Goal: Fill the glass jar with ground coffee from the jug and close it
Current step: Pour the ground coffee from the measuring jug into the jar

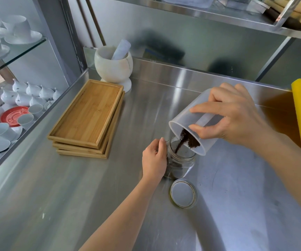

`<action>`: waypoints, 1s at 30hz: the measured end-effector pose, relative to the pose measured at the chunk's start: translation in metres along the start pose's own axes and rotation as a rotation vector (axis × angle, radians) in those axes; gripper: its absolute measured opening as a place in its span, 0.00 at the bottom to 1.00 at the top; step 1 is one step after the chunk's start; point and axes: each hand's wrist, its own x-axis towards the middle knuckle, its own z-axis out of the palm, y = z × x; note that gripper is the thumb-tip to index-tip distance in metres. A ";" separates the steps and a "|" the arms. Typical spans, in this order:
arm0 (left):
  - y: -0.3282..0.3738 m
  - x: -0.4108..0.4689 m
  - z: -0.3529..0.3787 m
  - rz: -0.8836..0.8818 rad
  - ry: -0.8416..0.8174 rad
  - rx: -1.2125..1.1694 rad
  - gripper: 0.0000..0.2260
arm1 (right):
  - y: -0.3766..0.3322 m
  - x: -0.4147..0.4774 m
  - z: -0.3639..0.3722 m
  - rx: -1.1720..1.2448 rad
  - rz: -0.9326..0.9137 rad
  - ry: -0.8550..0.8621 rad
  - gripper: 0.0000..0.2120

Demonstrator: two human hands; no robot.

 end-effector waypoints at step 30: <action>-0.002 0.001 0.000 0.006 -0.008 -0.002 0.17 | 0.004 0.000 -0.003 -0.037 -0.142 0.039 0.17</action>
